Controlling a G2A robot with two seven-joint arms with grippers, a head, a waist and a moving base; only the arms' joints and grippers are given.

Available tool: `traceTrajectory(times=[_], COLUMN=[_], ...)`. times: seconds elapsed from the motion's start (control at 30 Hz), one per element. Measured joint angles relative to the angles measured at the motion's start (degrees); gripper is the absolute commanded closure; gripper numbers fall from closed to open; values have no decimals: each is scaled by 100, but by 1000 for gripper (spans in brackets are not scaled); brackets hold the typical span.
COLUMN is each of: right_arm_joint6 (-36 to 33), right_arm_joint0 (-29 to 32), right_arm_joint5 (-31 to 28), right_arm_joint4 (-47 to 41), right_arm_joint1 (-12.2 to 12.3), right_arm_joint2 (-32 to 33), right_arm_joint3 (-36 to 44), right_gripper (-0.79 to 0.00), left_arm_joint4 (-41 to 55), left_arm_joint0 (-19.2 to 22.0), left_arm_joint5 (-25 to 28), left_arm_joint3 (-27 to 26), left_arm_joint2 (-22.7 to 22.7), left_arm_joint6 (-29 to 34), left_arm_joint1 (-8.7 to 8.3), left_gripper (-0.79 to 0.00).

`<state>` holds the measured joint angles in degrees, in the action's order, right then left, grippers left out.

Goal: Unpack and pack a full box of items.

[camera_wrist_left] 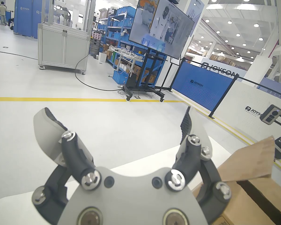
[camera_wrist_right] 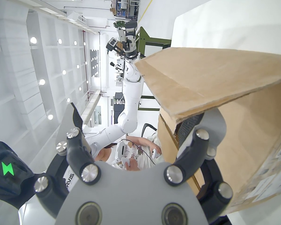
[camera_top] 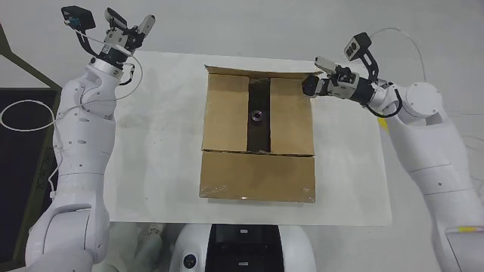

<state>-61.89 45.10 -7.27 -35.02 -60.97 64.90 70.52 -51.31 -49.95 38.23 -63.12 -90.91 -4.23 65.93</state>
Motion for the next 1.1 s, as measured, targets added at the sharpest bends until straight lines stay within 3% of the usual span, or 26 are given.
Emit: traceTrajectory(times=[0.57,1.1], right_arm_joint6=[264,268], right_arm_joint0=[-908,-904], right_arm_joint5=[-508,-508], right_arm_joint4=[-221,-220], right_arm_joint1=[-371,-372], right_arm_joint2=[-605,-606], right_arm_joint3=[-1178,-1176], right_gripper=[-785,-785], left_arm_joint4=[0,0], left_arm_joint0=[0,0], left_arm_joint5=[0,0], left_arm_joint3=[0,0], left_arm_joint2=[0,0], left_arm_joint6=[0,0], left_arm_joint1=[0,0], left_gripper=[-785,-785])
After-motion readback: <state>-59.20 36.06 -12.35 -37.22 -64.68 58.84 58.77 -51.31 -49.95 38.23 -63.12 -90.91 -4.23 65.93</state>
